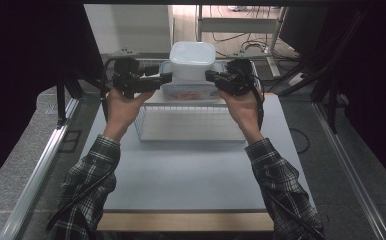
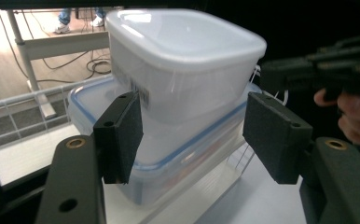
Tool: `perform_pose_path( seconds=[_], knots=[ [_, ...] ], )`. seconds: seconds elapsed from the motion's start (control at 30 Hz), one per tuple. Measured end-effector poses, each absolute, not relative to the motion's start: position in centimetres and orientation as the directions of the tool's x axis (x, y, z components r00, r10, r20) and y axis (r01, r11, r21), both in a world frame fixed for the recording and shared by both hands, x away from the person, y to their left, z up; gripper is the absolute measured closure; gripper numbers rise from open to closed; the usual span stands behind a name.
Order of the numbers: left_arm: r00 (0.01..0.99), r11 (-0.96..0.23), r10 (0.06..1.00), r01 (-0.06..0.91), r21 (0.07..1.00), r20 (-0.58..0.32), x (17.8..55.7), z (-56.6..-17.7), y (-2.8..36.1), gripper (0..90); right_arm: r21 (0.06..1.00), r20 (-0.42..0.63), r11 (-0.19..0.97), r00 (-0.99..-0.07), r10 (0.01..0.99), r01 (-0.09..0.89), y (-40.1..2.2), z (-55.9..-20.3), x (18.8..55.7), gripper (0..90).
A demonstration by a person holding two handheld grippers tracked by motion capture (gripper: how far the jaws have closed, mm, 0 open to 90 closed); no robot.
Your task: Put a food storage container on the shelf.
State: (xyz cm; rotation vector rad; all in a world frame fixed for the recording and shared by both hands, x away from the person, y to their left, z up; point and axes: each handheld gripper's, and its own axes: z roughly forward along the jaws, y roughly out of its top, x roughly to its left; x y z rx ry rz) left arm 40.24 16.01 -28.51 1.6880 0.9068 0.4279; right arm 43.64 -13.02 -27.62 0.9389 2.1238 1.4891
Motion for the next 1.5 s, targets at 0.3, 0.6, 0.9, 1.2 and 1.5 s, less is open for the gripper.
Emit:
perform_pose_path(
  seconds=[0.3,0.6,0.9,1.2,1.5],
  knots=[
    [0.659,-0.115,0.737,0.342,0.932,-0.151,39.4,-29.8,15.8,35.1,0.927,0.103,0.182,-0.689,0.718,0.328,-13.8,-28.3,44.4,83.1],
    [0.683,-0.161,0.723,0.318,0.934,-0.108,37.7,-31.1,15.4,27.6,0.931,0.081,0.210,-0.732,0.676,0.297,-13.7,-29.6,41.9,53.2],
    [0.711,-0.237,0.702,0.295,0.925,-0.047,36.4,-33.2,14.3,16.7,0.922,0.066,0.255,-0.765,0.641,0.293,-13.8,-31.5,39.9,37.1],
    [0.742,-0.230,0.656,0.375,0.898,-0.142,35.2,-35.9,13.9,12.3,0.913,0.049,0.290,-0.784,0.618,0.286,-14.4,-33.4,38.6,26.8],
    [0.751,-0.264,0.649,0.371,0.890,-0.121,34.2,-37.6,13.7,7.6,0.907,0.050,0.304,-0.790,0.611,0.292,-14.8,-34.6,37.9,21.8]
  ],
)
